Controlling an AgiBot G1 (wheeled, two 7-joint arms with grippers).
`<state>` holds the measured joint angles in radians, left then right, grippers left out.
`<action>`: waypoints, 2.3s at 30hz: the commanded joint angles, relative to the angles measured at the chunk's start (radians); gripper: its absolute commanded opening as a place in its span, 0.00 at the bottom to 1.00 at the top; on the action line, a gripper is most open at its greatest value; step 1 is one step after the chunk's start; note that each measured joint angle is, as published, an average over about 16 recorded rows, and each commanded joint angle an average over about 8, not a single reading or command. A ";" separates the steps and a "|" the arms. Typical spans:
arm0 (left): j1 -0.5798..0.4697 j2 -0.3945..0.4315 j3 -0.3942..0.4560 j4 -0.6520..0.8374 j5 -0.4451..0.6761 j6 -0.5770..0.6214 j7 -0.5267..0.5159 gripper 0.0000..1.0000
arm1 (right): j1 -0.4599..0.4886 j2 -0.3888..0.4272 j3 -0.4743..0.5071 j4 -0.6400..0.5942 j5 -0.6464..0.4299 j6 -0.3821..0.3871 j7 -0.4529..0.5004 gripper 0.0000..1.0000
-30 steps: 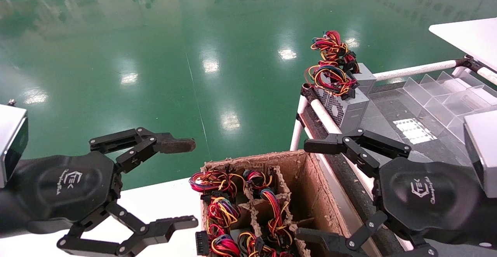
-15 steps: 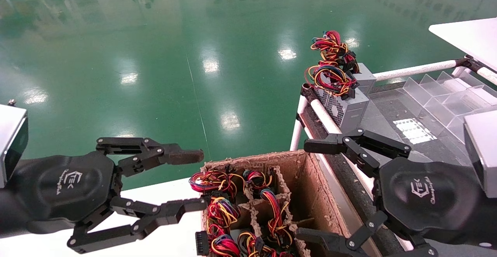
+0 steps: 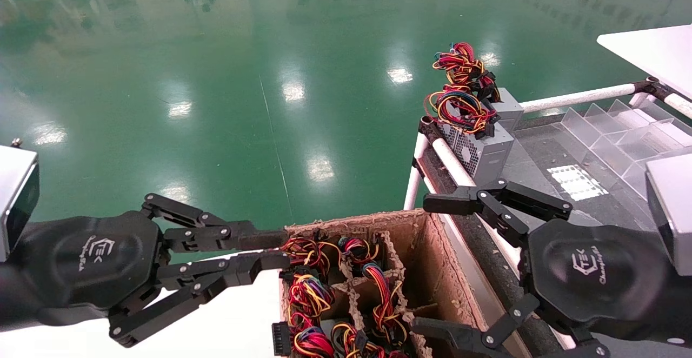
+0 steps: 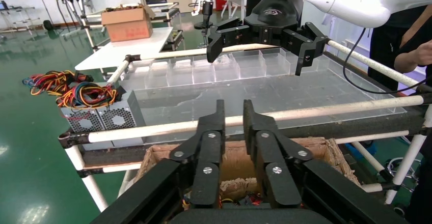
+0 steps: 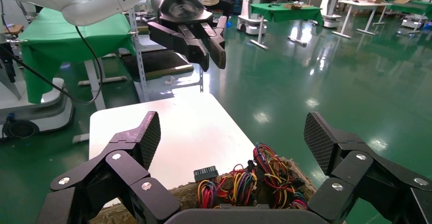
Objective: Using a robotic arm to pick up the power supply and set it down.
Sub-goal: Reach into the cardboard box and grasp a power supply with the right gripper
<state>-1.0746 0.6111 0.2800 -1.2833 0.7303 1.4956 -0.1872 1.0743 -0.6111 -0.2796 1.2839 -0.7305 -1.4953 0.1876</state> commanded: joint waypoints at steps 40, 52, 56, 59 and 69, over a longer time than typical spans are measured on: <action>-0.001 0.000 0.001 0.001 -0.001 0.000 0.001 1.00 | 0.005 0.063 -0.068 -0.021 -0.153 -0.015 0.062 1.00; -0.001 0.000 0.002 0.001 -0.001 0.000 0.001 1.00 | 0.096 -0.016 -0.210 -0.085 -0.357 -0.068 0.098 1.00; -0.001 -0.001 0.002 0.001 -0.001 0.000 0.001 1.00 | 0.123 -0.053 -0.251 -0.117 -0.405 -0.069 0.069 1.00; -0.001 -0.001 0.003 0.001 -0.002 0.000 0.002 1.00 | 0.140 -0.080 -0.275 -0.142 -0.437 -0.065 0.037 1.00; -0.001 -0.001 0.003 0.001 -0.002 -0.001 0.002 1.00 | 0.181 -0.163 -0.318 -0.229 -0.480 -0.055 -0.043 0.96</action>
<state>-1.0758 0.6101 0.2833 -1.2823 0.7283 1.4948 -0.1853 1.2533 -0.7720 -0.5978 1.0550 -1.2091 -1.5510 0.1465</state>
